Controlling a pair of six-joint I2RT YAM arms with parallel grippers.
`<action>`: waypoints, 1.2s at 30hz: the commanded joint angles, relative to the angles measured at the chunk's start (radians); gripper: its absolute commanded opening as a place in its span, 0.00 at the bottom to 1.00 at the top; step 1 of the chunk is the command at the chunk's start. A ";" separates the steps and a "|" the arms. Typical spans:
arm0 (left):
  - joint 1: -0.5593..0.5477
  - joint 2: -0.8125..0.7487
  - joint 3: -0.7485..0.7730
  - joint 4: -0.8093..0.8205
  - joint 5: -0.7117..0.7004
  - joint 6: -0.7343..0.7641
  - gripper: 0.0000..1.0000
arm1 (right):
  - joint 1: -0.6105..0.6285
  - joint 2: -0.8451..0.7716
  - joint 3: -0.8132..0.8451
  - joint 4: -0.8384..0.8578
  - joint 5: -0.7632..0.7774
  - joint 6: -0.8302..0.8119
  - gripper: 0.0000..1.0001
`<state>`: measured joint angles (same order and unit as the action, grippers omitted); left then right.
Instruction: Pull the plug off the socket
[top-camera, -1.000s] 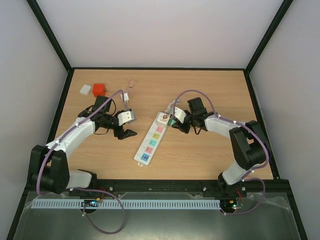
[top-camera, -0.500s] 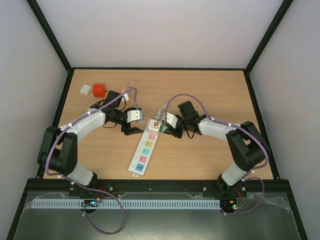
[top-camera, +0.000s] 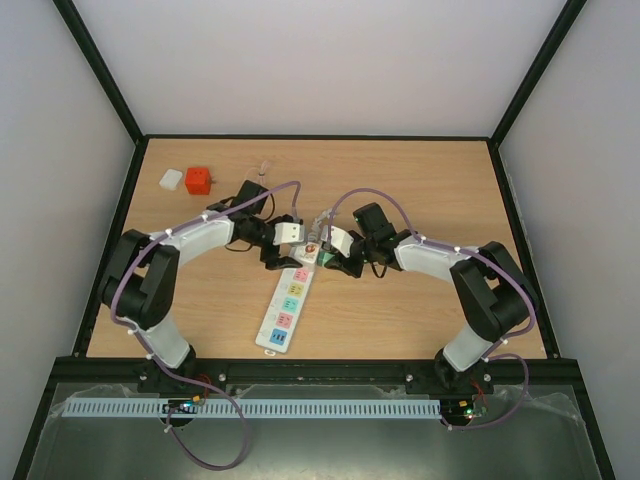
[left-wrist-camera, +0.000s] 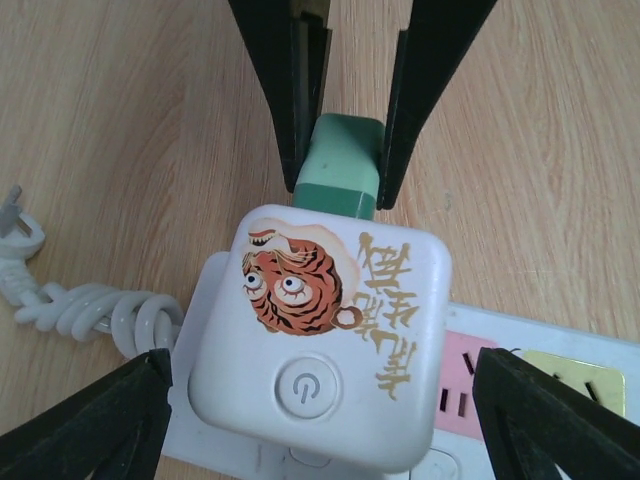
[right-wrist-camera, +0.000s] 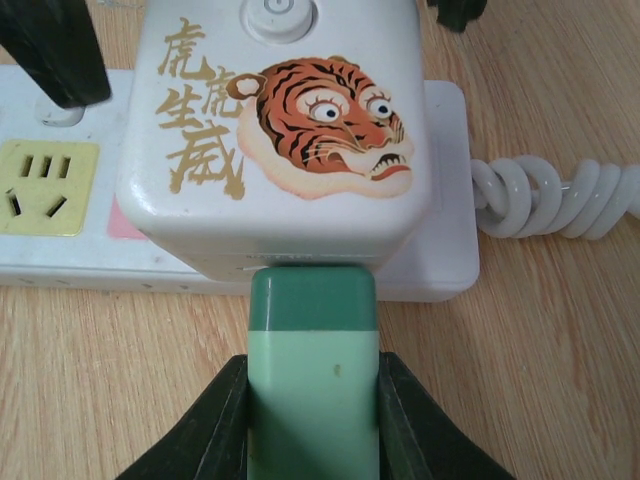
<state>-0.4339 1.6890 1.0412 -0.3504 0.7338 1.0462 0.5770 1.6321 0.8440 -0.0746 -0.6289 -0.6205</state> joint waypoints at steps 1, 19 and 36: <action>-0.014 0.044 0.036 0.004 0.023 0.041 0.82 | 0.009 0.005 0.003 0.055 -0.024 0.011 0.17; -0.011 0.044 0.010 -0.021 -0.029 0.071 0.39 | 0.008 -0.032 -0.016 0.022 0.039 -0.048 0.15; 0.001 0.047 0.011 -0.034 -0.040 0.074 0.35 | -0.068 -0.056 0.004 -0.080 0.010 -0.087 0.12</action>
<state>-0.4442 1.7325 1.0569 -0.3447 0.7174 1.0920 0.5484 1.6218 0.8379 -0.0944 -0.6418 -0.6853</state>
